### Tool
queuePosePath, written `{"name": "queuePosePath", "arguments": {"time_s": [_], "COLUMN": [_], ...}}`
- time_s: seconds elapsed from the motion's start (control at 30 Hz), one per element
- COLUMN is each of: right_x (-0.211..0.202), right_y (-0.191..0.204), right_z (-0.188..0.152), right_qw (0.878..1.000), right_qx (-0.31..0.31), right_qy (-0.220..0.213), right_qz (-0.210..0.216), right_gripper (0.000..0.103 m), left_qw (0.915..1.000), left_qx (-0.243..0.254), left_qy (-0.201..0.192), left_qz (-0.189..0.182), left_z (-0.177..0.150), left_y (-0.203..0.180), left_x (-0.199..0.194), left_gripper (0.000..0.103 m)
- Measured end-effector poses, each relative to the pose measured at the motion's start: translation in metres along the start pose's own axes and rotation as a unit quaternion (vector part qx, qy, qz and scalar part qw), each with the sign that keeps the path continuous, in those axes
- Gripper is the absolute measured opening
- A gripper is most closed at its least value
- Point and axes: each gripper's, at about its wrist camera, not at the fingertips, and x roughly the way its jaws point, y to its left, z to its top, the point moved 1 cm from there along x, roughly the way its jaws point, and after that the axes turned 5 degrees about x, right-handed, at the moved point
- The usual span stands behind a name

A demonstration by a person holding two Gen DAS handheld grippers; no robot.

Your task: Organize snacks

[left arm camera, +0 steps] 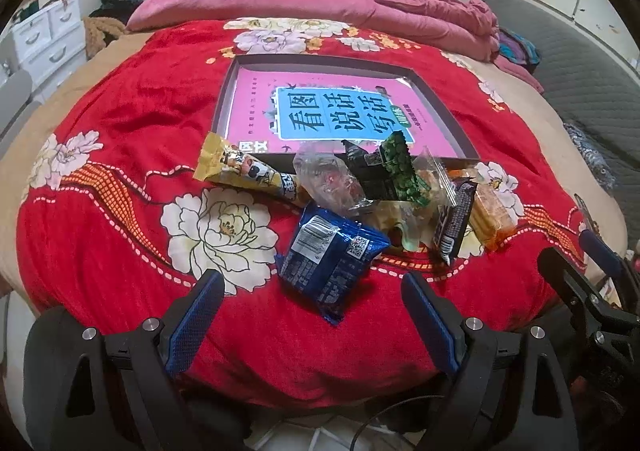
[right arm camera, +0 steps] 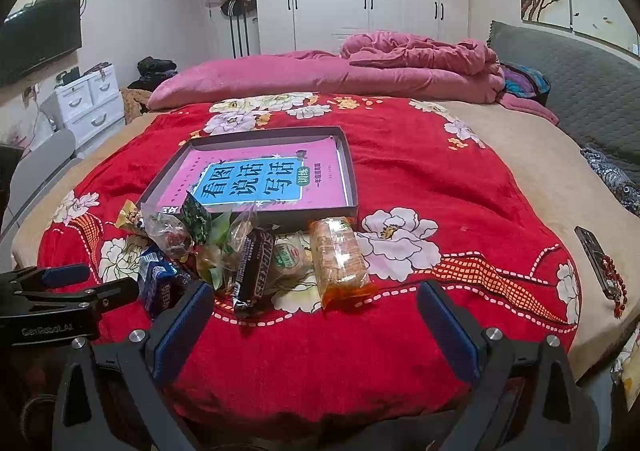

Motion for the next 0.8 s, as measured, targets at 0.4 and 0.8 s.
{"name": "queuePosePath", "arguments": {"time_s": [0.4, 0.8], "right_x": [0.0001, -0.0005], "right_y": [-0.0014, -0.0017], "right_z": [0.0003, 0.0005], "right_qw": [1.000, 1.000], "right_qx": [0.000, 0.001], "right_qy": [0.001, 0.000], "right_qz": [0.000, 0.000], "right_gripper": [0.102, 0.102], "left_qw": [1.0000, 1.0000], "left_qx": [0.003, 0.004], "left_qy": [-0.001, 0.000], "left_qz": [-0.001, 0.006], "left_z": [-0.0003, 0.0002], "left_y": [-0.0016, -0.0011], "left_x": [-0.0027, -0.0010], "left_gripper": [0.090, 0.090]}}
